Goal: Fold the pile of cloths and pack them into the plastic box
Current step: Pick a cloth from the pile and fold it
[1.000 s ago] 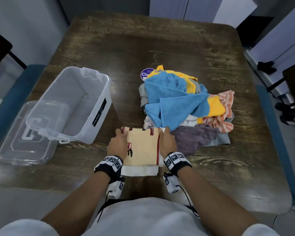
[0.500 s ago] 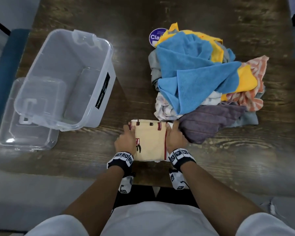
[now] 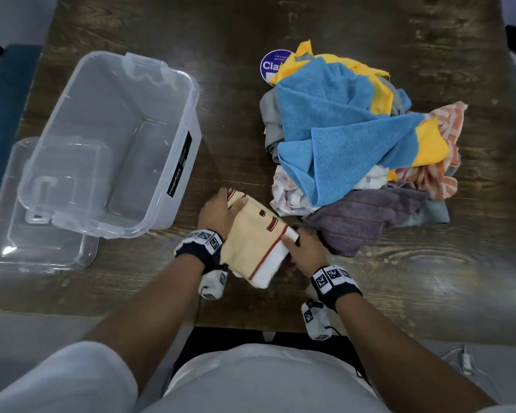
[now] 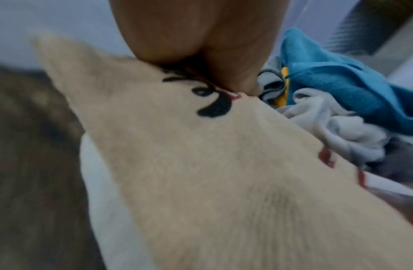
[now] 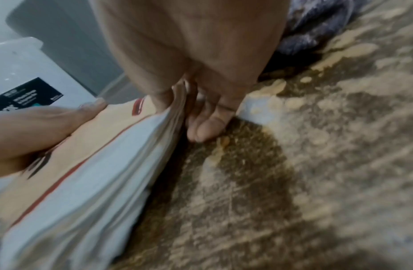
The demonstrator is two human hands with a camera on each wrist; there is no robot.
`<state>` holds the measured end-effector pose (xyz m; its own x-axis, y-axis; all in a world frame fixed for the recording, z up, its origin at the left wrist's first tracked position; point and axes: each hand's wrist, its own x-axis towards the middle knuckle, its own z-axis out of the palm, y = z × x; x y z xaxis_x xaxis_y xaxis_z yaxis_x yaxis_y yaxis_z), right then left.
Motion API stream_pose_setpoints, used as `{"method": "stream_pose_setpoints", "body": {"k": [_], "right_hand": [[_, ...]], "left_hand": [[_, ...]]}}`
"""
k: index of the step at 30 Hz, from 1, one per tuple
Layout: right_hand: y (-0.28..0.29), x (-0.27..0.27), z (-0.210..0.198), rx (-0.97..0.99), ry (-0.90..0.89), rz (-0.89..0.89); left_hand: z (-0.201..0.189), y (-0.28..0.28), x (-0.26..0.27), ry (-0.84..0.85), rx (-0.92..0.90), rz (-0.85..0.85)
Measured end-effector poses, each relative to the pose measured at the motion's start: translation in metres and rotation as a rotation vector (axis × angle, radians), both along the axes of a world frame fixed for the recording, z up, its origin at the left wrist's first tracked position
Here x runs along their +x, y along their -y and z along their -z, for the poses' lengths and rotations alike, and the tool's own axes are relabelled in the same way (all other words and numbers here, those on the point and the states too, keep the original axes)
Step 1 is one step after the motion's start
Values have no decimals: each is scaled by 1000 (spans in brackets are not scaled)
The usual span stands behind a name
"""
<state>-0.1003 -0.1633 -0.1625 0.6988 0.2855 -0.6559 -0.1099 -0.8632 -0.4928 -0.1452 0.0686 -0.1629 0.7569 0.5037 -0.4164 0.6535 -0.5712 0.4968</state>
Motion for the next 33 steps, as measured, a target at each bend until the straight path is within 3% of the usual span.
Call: {"method": "stream_pose_setpoints", "body": {"k": [3, 6, 10, 13, 15, 18, 22, 27, 29, 33], "right_hand": [[-10, 5, -11, -144, -42, -179], [-21, 5, -19, -278, 72, -235], [-41, 2, -31, -211, 231, -381], [-58, 10, -32, -131, 138, -335], [-65, 18, -37, -105, 30, -315], [-74, 22, -37, -57, -78, -285], [-99, 26, -24, 81, -107, -97], [-126, 42, -11, 87, -87, -115], [-126, 49, -5, 70, -85, -179], [-118, 53, 1, 96, -77, -252]], "left_hand": [[-6, -25, 22, -90, 187, 299], [-13, -29, 18, -114, 295, 340], [-22, -14, -29, -232, 278, -29], [-24, 4, -54, -335, -36, -374], [-21, 11, -55, -275, -256, -511], [-20, 7, -39, -98, -290, -515], [-31, -17, -3, 85, -94, -394], [-35, -14, 12, -22, 250, 49], [-22, -7, 5, -124, 189, 160], [5, -3, -5, -241, 106, 204]]}}
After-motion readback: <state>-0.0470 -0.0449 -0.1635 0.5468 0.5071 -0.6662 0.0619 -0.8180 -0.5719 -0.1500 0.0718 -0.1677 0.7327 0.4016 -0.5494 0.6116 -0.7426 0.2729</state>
